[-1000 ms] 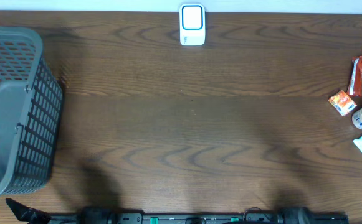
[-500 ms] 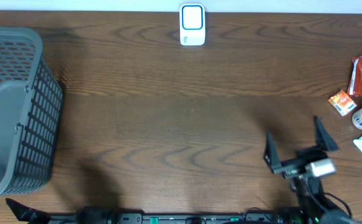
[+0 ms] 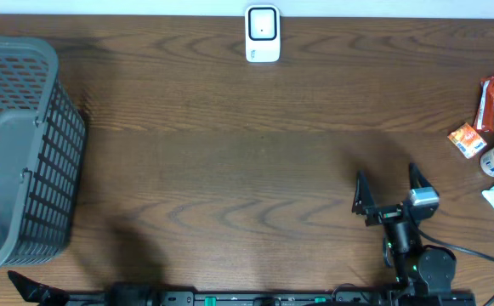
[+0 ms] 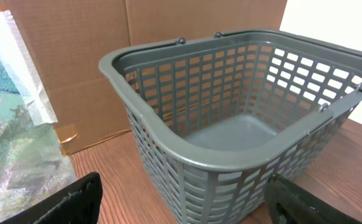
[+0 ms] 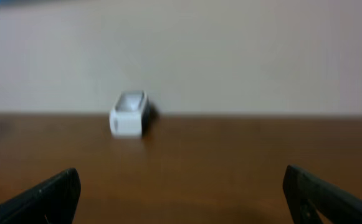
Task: Scan the item barcode
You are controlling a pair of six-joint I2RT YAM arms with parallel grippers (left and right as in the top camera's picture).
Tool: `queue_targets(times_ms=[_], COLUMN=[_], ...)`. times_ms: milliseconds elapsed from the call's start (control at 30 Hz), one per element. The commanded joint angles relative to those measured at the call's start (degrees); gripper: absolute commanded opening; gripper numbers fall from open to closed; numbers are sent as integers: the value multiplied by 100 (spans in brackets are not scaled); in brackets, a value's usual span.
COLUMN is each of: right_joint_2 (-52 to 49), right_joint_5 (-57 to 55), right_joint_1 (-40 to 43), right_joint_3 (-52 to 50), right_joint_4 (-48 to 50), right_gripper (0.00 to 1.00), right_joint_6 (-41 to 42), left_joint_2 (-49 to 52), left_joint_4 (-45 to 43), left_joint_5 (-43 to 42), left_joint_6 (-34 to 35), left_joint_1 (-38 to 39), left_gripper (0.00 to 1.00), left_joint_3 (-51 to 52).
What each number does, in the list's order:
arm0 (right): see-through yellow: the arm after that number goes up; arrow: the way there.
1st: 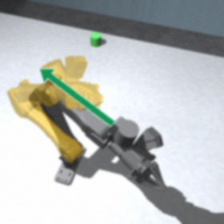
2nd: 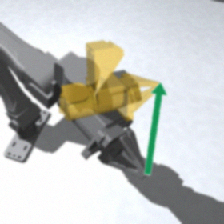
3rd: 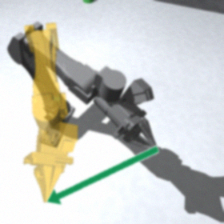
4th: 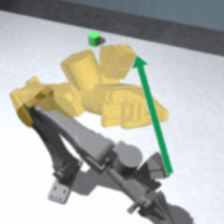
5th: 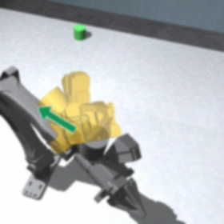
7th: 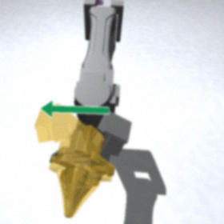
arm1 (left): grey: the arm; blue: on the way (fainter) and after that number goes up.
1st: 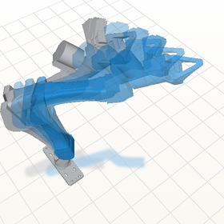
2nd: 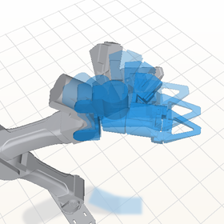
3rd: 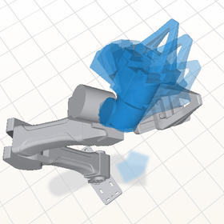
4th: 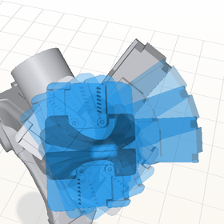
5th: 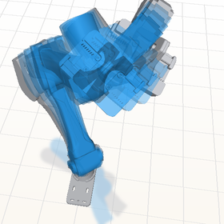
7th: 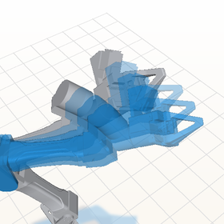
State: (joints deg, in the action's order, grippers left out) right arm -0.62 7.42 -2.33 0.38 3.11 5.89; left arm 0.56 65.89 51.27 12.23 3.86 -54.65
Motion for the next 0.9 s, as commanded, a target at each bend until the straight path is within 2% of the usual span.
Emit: queue_targets(times_ms=[0, 67, 867], right_joint_2=[35, 33, 28], right_joint_5=[-92, -98, -94], right_joint_1=[-35, -37, -35], right_joint_3=[-7, -7, -7], right_joint_4=[-476, -695, -682], right_gripper=[99, 99, 99], right_joint_6=[96, 92, 92], left_joint_2=[-39, -42, -42], left_joint_4=[9, 9, 9], left_joint_5=[17, 17, 20], left_joint_6=[55, 55, 55], left_joint_1=[7, 7, 7], left_gripper=[84, 83, 83], left_joint_3=[17, 17, 17])
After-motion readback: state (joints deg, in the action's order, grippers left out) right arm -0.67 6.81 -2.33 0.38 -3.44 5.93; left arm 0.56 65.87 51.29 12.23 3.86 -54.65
